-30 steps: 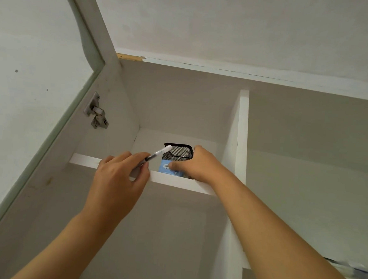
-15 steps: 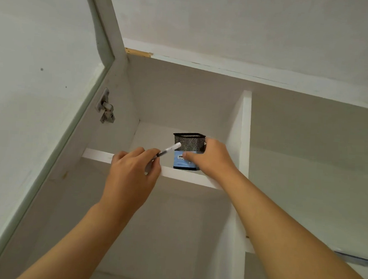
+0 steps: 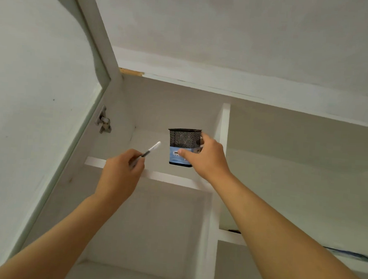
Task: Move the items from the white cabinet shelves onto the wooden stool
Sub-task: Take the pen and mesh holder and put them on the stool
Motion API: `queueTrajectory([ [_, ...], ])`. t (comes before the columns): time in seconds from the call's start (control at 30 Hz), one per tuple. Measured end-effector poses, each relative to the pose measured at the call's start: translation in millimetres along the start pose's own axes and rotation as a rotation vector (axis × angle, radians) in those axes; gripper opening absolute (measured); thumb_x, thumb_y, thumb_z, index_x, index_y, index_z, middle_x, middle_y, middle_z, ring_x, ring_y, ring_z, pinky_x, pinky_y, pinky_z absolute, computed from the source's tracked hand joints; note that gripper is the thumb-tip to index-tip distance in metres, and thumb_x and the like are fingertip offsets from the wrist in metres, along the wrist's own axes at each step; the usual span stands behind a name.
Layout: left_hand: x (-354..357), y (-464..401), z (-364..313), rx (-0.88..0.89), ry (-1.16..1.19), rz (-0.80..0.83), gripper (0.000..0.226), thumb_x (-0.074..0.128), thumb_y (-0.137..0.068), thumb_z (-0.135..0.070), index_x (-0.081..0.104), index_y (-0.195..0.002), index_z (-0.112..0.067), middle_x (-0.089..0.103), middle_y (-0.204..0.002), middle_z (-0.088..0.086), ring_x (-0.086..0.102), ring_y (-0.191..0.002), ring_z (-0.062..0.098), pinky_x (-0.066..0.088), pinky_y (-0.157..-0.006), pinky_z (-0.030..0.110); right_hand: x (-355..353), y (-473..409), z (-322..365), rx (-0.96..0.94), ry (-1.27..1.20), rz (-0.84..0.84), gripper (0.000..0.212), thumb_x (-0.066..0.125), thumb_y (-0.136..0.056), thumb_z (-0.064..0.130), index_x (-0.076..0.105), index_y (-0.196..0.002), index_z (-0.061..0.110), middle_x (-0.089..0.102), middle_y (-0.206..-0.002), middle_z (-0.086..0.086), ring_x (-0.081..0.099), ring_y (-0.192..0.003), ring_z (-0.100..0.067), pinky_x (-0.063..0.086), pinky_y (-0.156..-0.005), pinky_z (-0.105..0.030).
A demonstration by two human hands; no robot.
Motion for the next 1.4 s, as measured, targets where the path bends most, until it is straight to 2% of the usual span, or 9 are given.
queueTrajectory([
  [0.2,-20.8,24.2,-39.1,0.112,-0.074,-0.086,0.008,0.069,-0.096,-0.02,0.075,-0.097,-0.025,0.061,-0.095,-0.013,0.064,-0.087,0.011,0.046,-0.068,0.026,-28.1,9.1,14.1,-0.047,-0.062,0.019,0.042,0.09,-0.08,0.036,0.068,-0.114,0.026,0.07,-0.093,0.017,0.065,-0.079,0.0,0.05,-0.067,-0.017],
  [0.37,-36.3,39.1,-74.5,0.173,-0.235,-0.156,0.013,0.072,-0.095,-0.023,0.078,-0.106,-0.025,0.053,-0.094,-0.011,0.059,-0.085,0.016,0.049,-0.066,0.034,-40.6,26.2,8.8,-0.06,-0.137,0.046,0.043,0.091,-0.078,0.036,0.067,-0.112,0.029,0.072,-0.09,0.014,0.064,-0.072,-0.002,0.053,-0.068,-0.022],
  [0.53,-42.2,71.4,-94.4,0.208,-0.312,-0.168,0.014,0.074,-0.093,-0.018,0.078,-0.106,-0.021,0.052,-0.091,-0.009,0.059,-0.08,0.02,0.05,-0.067,0.038,-48.5,55.0,-2.4,-0.077,-0.24,0.078,0.044,0.092,-0.077,0.036,0.067,-0.112,0.028,0.073,-0.094,0.013,0.068,-0.078,-0.007,0.059,-0.073,-0.026],
  [0.67,-48.5,109.5,-104.9,0.197,-0.414,-0.158,0.012,0.075,-0.092,-0.017,0.079,-0.104,-0.019,0.055,-0.091,-0.006,0.06,-0.08,0.02,0.05,-0.067,0.037,-47.8,89.5,-14.5,-0.082,-0.349,0.124,0.045,0.092,-0.078,0.034,0.066,-0.115,0.028,0.074,-0.095,0.015,0.068,-0.079,-0.004,0.056,-0.071,-0.018],
  [0.8,-66.3,143.8,-115.2,0.16,-0.539,-0.117,0.012,0.074,-0.093,-0.019,0.078,-0.105,-0.021,0.055,-0.092,-0.008,0.06,-0.082,0.019,0.053,-0.07,0.038,-40.3,132.5,-19.6,-0.068,-0.504,0.183,0.047,0.093,-0.079,0.031,0.067,-0.118,0.028,0.072,-0.098,0.021,0.066,-0.085,0.01,0.05,-0.071,-0.007],
  [1.03,-122.1,218.1,-145.1,0.127,-0.765,-0.048,0.016,0.075,-0.093,-0.017,0.077,-0.108,-0.022,0.058,-0.09,-0.008,0.06,-0.082,0.019,0.048,-0.068,0.036,-19.5,218.0,-1.9,-0.018,-0.751,0.269,0.049,0.091,-0.083,0.029,0.056,-0.114,0.043,0.065,-0.101,0.03,0.061,-0.095,0.017,0.048,-0.073,-0.003],
  [1.13,-154.0,255.5,-163.9,0.107,-0.872,0.002,0.018,0.075,-0.093,-0.017,0.076,-0.111,-0.02,0.062,-0.091,-0.008,0.061,-0.085,0.019,0.051,-0.071,0.041,-15.9,258.7,16.8,0.003,-0.823,0.292,0.052,0.09,-0.083,0.026,0.051,-0.107,0.051,0.06,-0.097,0.037,0.059,-0.096,0.023,0.048,-0.074,-0.001],
  [1.3,-208.4,323.9,-205.8,0.112,-1.13,0.104,0.025,0.079,-0.09,-0.017,0.075,-0.114,-0.015,0.071,-0.093,-0.004,0.063,-0.087,0.024,0.055,-0.078,0.049,-13.6,333.6,57.1,0.061,-0.904,0.366,0.059,0.092,-0.08,0.03,0.055,-0.124,0.044,0.063,-0.109,0.035,0.061,-0.103,0.016,0.051,-0.084,-0.006],
  [1.4,-240.4,360.8,-233.6,0.055,-1.167,0.113,0.026,0.081,-0.088,-0.016,0.075,-0.113,-0.012,0.073,-0.093,-0.003,0.066,-0.09,0.023,0.052,-0.083,0.043,-12.6,378.1,84.4,0.068,-0.875,0.433,0.075,0.092,-0.079,0.036,0.055,-0.144,0.031,0.065,-0.128,0.021,0.061,-0.114,0.005,0.051,-0.098,-0.014],
])
Point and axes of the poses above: each hand's wrist, its own y-axis away from the middle knuckle, its own x-axis out of the palm, z = x × y, the point moved 3 cm from there along -y, towards the middle knuckle
